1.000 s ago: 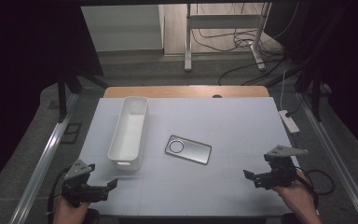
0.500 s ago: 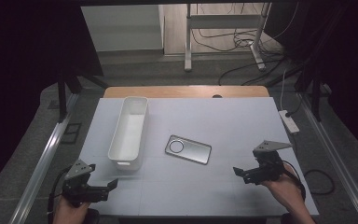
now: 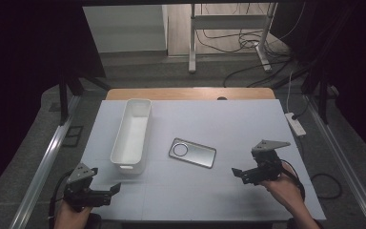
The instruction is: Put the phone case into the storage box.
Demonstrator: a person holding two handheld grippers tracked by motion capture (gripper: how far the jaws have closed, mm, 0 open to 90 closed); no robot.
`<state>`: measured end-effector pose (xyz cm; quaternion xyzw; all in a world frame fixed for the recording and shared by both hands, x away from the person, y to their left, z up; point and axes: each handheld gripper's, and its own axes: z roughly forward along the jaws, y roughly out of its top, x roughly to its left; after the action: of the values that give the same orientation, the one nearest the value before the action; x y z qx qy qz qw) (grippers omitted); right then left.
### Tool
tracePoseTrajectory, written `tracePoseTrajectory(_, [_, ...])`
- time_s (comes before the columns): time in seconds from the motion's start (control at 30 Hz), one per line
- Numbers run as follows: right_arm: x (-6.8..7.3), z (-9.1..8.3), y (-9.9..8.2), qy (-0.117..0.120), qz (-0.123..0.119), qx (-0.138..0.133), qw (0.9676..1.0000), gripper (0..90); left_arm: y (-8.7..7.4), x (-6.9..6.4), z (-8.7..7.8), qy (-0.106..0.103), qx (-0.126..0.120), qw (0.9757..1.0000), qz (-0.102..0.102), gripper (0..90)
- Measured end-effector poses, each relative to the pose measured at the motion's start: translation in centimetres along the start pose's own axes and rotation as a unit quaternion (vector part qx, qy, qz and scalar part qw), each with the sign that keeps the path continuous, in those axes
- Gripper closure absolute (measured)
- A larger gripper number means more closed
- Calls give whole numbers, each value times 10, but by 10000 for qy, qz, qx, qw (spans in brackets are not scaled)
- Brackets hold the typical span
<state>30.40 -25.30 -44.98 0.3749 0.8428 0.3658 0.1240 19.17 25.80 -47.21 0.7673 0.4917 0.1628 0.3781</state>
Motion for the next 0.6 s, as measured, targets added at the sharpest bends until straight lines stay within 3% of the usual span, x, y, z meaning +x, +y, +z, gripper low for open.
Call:
tracePoseTrajectory(0.4, [4,16,14,-9,-109,165,9998,0,0,0,0,-6,10,10000,40,1])
tracePoseTrajectory(0.6, [6,26,22,56,-6,269,9996,0,0,0,0,-23,14,10000,20,1])
